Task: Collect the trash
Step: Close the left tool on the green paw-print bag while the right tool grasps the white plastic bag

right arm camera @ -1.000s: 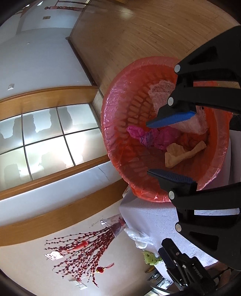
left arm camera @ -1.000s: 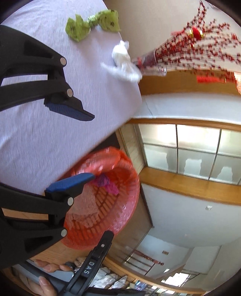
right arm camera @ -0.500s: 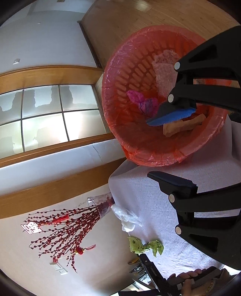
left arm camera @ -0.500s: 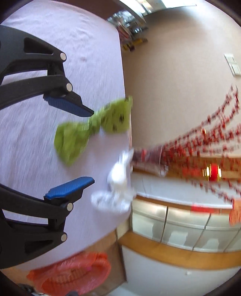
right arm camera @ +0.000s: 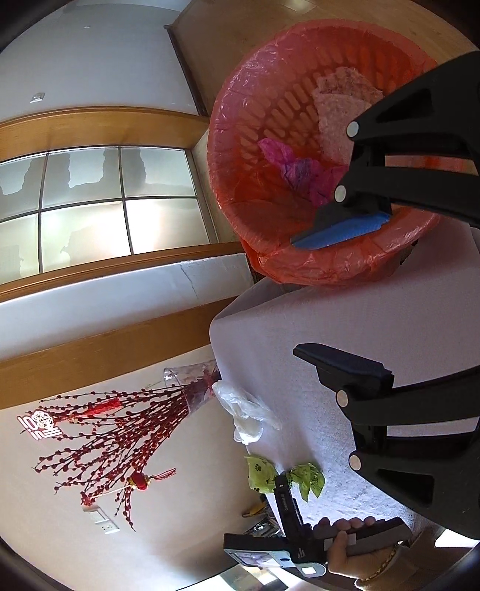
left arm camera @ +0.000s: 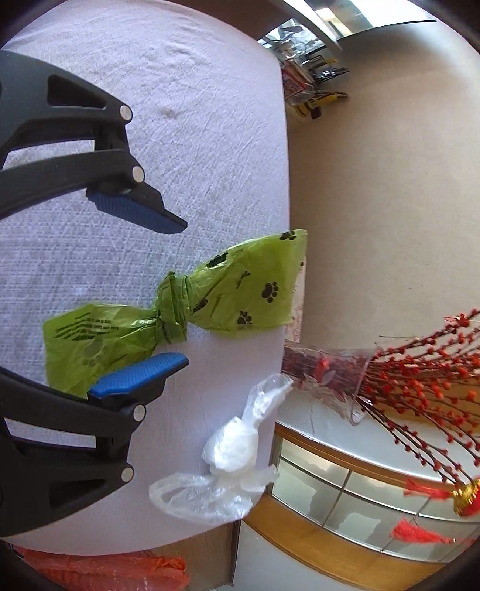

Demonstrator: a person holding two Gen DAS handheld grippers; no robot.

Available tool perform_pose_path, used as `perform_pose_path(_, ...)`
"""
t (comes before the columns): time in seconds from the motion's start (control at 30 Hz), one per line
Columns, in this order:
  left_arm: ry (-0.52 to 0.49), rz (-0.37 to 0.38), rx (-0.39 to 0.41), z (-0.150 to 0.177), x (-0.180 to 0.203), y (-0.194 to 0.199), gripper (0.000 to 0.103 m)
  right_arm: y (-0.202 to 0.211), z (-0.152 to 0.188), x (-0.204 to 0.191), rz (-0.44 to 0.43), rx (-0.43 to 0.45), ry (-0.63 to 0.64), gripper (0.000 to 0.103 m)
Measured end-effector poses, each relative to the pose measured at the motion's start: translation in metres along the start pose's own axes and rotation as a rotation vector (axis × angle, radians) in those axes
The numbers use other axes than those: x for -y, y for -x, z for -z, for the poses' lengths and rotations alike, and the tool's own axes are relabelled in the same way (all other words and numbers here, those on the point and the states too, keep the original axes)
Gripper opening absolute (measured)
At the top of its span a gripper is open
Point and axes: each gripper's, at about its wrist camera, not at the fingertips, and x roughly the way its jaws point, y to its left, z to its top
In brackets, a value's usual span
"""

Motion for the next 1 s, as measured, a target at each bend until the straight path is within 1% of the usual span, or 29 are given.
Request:
perform_pose_path(0.07,0.0,-0.012,-0.018,0.002,0.0,-0.008,0.065,-0.003,0.0,-0.003,-0.001,-0.009,0.009,0.054)
perform_pose_path(0.13,-0.002,-0.016,-0.036,0.003,0.002,-0.014,0.057,-0.006,0.0,-0.006,-0.005,-0.017,0.016,0.054)
perform_pose_path(0.2,-0.014,-0.033,-0.028,0.005,0.004,-0.015,0.047,-0.008,0.0,-0.009,-0.01,-0.022,0.022,0.054)
perform_pose_path(0.23,-0.02,-0.033,-0.025,0.005,0.004,-0.015,0.045,-0.009,0.0,-0.011,-0.013,-0.024,0.025,0.054)
perform_pose_path(0.3,-0.017,-0.025,-0.022,0.005,0.004,-0.014,0.033,-0.011,-0.001,-0.015,-0.02,-0.027,0.031,0.054)
perform_pose_path(0.33,-0.011,-0.021,-0.021,0.006,0.002,-0.013,0.031,-0.012,-0.001,-0.018,-0.025,-0.029,0.036,0.054)
perform_pose_path(0.37,-0.004,-0.017,-0.021,0.007,0.0,-0.012,0.026,-0.013,-0.001,-0.02,-0.03,-0.03,0.04,0.054)
perform_pose_path(0.4,0.004,-0.01,-0.019,0.007,-0.003,-0.011,0.023,-0.014,-0.001,-0.023,-0.035,-0.032,0.046,0.054)
perform_pose_path(0.57,0.041,0.016,-0.02,0.015,-0.027,-0.001,0.02,-0.023,-0.006,-0.045,-0.073,-0.046,0.089,0.054)
perform_pose_path(0.7,0.076,0.007,-0.007,0.021,-0.055,0.013,0.02,-0.039,-0.016,-0.074,-0.12,-0.062,0.131,0.054)
perform_pose_path(0.87,0.127,-0.002,0.034,0.023,-0.089,0.035,0.02,-0.072,-0.033,-0.112,-0.157,-0.081,0.129,0.054)
perform_pose_path(1.0,0.132,-0.012,0.074,0.023,-0.103,0.049,0.02,-0.104,-0.048,-0.136,-0.165,-0.107,0.1,0.054)
